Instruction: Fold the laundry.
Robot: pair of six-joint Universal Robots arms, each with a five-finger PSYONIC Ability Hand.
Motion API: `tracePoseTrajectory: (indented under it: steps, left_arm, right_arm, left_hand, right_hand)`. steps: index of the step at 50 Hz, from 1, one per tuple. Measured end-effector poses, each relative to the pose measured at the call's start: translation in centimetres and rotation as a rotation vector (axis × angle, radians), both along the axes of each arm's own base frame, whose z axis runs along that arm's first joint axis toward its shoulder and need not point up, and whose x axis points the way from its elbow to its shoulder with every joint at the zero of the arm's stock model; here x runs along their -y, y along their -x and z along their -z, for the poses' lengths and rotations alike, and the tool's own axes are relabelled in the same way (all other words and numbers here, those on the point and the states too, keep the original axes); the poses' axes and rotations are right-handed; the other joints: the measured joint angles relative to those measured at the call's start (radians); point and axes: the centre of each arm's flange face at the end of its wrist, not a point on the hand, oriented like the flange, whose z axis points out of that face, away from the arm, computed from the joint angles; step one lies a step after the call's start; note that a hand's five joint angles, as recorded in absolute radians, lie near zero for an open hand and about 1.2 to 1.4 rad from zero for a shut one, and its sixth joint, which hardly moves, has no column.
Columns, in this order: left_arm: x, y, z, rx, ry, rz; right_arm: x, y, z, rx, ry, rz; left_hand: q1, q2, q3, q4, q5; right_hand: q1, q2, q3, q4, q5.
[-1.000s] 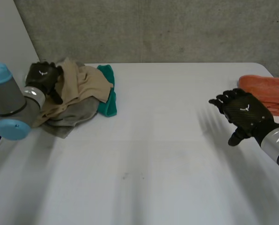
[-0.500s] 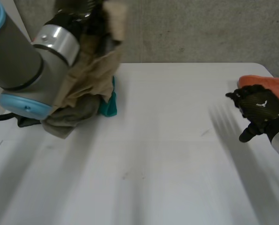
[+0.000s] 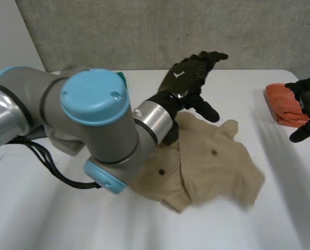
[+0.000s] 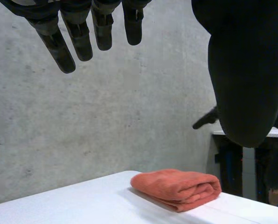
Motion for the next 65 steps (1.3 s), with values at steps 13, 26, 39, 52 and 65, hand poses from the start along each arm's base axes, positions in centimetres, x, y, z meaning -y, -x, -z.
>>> tracePoseTrajectory:
  steps: [13,26,39,52,65]
  left_arm:
    - [8.1,-11.0,-3.6,0.196,0.222,-0.348]
    - [15.6,-15.8,4.8,0.614,0.282,-0.434]
    - [20.2,-13.7,11.2,0.675,0.362,-0.294]
    - [22.4,-13.4,14.7,0.776,0.345,-0.299]
    - [24.4,-14.4,14.4,0.859,0.381,-0.465]
  right_arm:
    - [-3.2,-4.1,0.4,-0.004,-0.069,-0.214]
    - [-10.1,-13.2,3.0,-0.175,-0.109,-0.651]
    - [-10.2,-17.9,9.0,-0.342,-0.068,-0.680]
    - [-9.8,-17.5,9.4,-0.336,-0.069,-0.635]
    - [-9.7,-17.3,9.3,-0.336,-0.070,-0.625]
  left_hand:
    - [0.000,0.000,0.000,0.000,0.000]
    - [0.000,0.000,0.000,0.000,0.000]
    - [0.085,0.064,0.055,0.070,0.062]
    - [0.122,0.110,0.102,0.117,0.105]
    - [0.891,0.962,0.899,0.980,0.849]
  right_hand:
    - [0.000,0.000,0.000,0.000,0.000]
    - [0.000,0.000,0.000,0.000,0.000]
    - [0.000,0.000,0.000,0.000,0.000]
    - [0.000,0.000,0.000,0.000,0.000]
    - [0.000,0.000,0.000,0.000,0.000]
